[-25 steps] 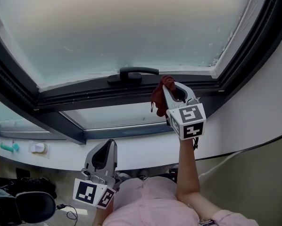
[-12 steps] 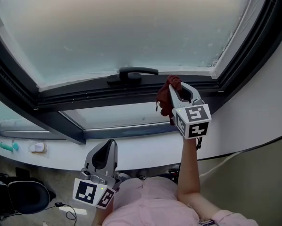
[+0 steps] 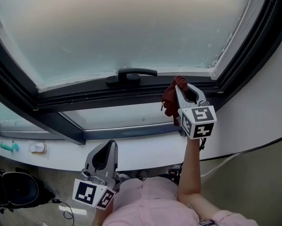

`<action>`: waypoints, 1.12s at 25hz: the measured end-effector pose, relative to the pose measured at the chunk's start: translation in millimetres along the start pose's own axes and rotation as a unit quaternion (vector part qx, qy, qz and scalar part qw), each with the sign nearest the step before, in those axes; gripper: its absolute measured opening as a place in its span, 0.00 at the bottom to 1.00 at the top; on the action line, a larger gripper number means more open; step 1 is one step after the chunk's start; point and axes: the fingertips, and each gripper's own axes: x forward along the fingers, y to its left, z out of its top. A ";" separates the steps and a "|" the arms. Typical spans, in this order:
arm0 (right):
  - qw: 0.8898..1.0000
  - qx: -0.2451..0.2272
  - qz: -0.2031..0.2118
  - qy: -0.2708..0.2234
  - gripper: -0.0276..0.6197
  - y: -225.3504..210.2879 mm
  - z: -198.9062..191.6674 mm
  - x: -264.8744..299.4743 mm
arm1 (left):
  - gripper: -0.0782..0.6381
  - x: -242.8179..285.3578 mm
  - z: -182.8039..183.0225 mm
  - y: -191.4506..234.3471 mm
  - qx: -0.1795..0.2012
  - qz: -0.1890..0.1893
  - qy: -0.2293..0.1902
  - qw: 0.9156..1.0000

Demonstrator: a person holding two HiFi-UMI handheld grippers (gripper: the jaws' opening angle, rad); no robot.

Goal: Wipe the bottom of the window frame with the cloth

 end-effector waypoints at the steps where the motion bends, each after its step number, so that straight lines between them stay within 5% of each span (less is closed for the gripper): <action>1: 1.000 0.002 -0.003 0.000 0.14 -3.2 -0.7 -0.9 | 0.11 0.4 -0.8 0.2 -0.001 0.001 0.000 1.000; 28: 0.996 0.042 -0.084 -0.002 0.14 -87.3 -18.2 -24.1 | 0.11 7.2 -1.4 -0.9 -0.001 0.003 -0.002 1.000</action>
